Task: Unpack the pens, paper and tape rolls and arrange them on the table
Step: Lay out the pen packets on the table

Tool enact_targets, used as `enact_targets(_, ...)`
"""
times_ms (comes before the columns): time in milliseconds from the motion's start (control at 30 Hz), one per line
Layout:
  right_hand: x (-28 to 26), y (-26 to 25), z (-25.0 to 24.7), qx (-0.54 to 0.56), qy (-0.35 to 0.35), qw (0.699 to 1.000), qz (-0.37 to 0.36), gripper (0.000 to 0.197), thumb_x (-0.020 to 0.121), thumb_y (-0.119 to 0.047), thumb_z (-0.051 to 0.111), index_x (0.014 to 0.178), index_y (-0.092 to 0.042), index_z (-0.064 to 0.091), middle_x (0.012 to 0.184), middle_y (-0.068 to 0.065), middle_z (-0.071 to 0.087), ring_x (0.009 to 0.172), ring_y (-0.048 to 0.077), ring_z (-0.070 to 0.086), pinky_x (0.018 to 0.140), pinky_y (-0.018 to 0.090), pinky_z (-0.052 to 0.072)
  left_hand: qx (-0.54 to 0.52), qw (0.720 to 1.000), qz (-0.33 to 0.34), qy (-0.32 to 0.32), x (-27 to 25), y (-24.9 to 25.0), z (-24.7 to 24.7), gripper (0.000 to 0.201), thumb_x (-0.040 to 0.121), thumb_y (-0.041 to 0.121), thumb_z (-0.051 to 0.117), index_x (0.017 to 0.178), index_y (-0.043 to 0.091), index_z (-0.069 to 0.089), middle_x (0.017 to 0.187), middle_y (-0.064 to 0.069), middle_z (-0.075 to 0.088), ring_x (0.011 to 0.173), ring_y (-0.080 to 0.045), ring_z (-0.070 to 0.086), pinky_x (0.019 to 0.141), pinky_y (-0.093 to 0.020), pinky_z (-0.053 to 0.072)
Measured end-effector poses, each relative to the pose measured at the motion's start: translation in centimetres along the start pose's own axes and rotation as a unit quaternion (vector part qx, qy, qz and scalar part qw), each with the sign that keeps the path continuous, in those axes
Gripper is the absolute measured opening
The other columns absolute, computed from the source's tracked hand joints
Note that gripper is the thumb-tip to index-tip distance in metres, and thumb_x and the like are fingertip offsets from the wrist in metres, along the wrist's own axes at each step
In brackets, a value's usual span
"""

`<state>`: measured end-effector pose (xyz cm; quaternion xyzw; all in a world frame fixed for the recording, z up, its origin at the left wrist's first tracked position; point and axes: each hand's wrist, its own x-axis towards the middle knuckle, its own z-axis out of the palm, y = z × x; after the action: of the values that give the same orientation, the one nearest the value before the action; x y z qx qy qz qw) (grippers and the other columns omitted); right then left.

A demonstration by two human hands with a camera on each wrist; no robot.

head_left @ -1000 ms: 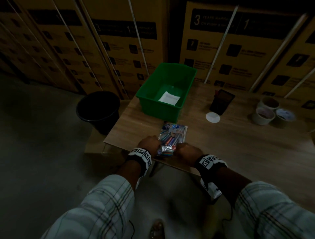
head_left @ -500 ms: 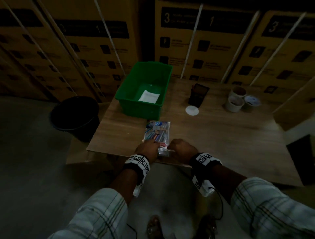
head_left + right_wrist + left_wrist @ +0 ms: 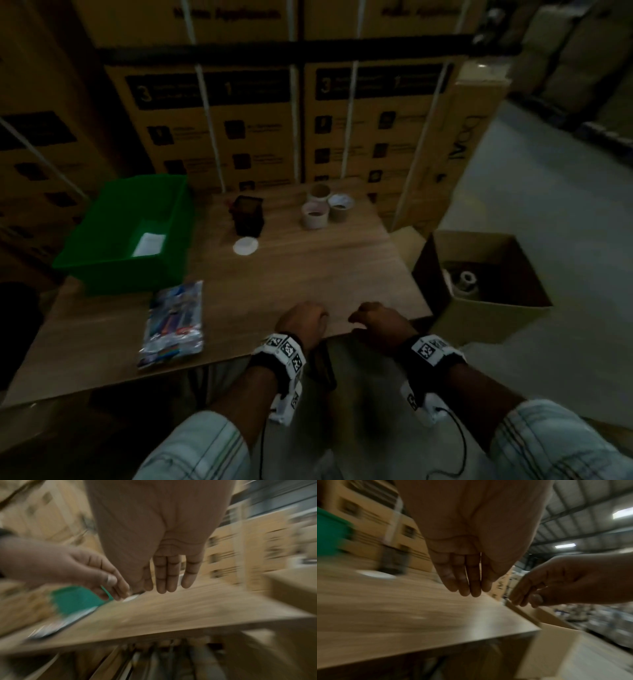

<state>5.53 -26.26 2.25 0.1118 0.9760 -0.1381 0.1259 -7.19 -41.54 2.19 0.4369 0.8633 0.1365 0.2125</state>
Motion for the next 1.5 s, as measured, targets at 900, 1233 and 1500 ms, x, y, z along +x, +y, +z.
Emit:
enact_targets(900, -11.0, 30.7, -3.5, 0.094, 0.083, 0.959, 0.253, 0.024, 0.09, -0.032, 0.054, 0.106, -0.016, 0.064, 0.107, 0.008, 0.061, 0.099, 0.027, 0.059, 0.079, 0.035, 0.048, -0.015, 0.981, 0.159, -0.109, 23.7, 28.3, 8.3, 0.027, 0.096, 0.027, 0.042, 0.105, 0.013, 0.064, 0.108, -0.009, 0.066, 0.1, -0.027, 0.06, 0.085, -0.038, 0.051)
enact_targets(1233, -1.2, 38.6, -5.8, 0.126, -0.023, 0.948, 0.293, 0.03, 0.092, -0.028, 0.052, 0.113, -0.009, 0.064, 0.117, 0.015, 0.065, 0.106, 0.032, 0.061, 0.087, 0.04, 0.051, 0.017, 0.983, 0.099, -0.155, 33.6, 26.7, 8.8, 0.032, 0.099, 0.015, 0.04, 0.122, 0.008, 0.061, 0.127, -0.013, 0.061, 0.118, -0.029, 0.056, 0.098, -0.036, 0.045)
enact_targets(1500, 5.9, 41.4, -4.7, 0.127, -0.194, 0.939, 0.253, 0.043, 0.092, -0.03, 0.055, 0.13, -0.009, 0.054, 0.133, 0.015, 0.055, 0.122, 0.032, 0.052, 0.102, 0.04, 0.045, 0.038, 0.979, 0.021, -0.2, 36.7, 26.7, 9.0, 0.034, 0.094, -0.001, 0.043, 0.125, 0.004, 0.056, 0.133, -0.017, 0.055, 0.124, -0.031, 0.052, 0.104, -0.038, 0.044)
